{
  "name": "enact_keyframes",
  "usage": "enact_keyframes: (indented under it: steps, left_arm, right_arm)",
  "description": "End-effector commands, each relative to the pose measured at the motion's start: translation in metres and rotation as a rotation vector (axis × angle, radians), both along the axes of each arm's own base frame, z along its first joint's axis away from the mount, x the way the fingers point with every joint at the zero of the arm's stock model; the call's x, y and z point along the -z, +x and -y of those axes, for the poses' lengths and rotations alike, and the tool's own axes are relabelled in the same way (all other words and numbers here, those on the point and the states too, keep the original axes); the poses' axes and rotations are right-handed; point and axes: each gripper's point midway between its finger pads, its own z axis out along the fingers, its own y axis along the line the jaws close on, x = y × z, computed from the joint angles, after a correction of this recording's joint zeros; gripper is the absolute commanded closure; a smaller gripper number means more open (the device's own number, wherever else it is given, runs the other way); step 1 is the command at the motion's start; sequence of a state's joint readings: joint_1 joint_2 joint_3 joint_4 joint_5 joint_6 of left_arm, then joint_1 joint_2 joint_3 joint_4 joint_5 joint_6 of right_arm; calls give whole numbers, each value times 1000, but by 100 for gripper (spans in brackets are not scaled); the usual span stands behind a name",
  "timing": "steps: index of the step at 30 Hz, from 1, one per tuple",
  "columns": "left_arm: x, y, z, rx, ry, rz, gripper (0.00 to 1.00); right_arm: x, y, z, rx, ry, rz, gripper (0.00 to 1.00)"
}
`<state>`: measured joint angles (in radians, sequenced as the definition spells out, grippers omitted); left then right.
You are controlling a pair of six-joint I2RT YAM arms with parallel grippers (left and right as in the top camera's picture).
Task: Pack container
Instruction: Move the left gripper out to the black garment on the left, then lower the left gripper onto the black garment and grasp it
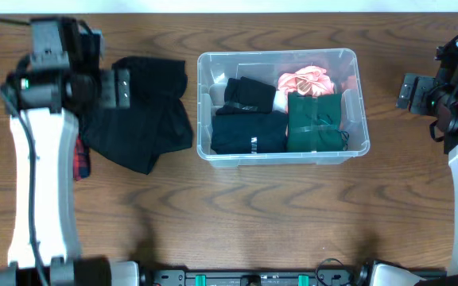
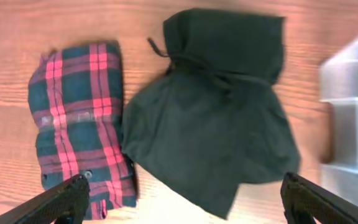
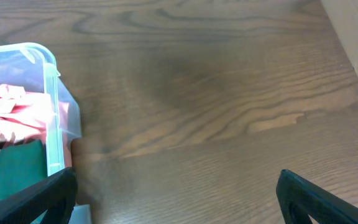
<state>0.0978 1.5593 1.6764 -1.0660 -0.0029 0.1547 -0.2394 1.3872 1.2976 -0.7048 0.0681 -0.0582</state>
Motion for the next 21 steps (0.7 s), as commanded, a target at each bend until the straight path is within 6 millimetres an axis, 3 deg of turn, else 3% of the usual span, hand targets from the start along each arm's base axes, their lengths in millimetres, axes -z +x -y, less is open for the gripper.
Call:
enact_keyframes:
  steps: [1,7,12,21]
  left_arm:
    - [8,11,-12,-14,15,-19,2]
    - [21,30,-21,-13,25,-12,2]
    - [37,49,-25,90,87,-25,2]
    - [101,59,-59,81,53,-159,2]
  right_arm:
    - [-8,-1,3,15,-4,21,1]
    - [-8,-1,3,15,-4,21,1]
    - [-8,-1,3,15,-4,21,1]
    - [-8,-1,3,15,-4,21,1]
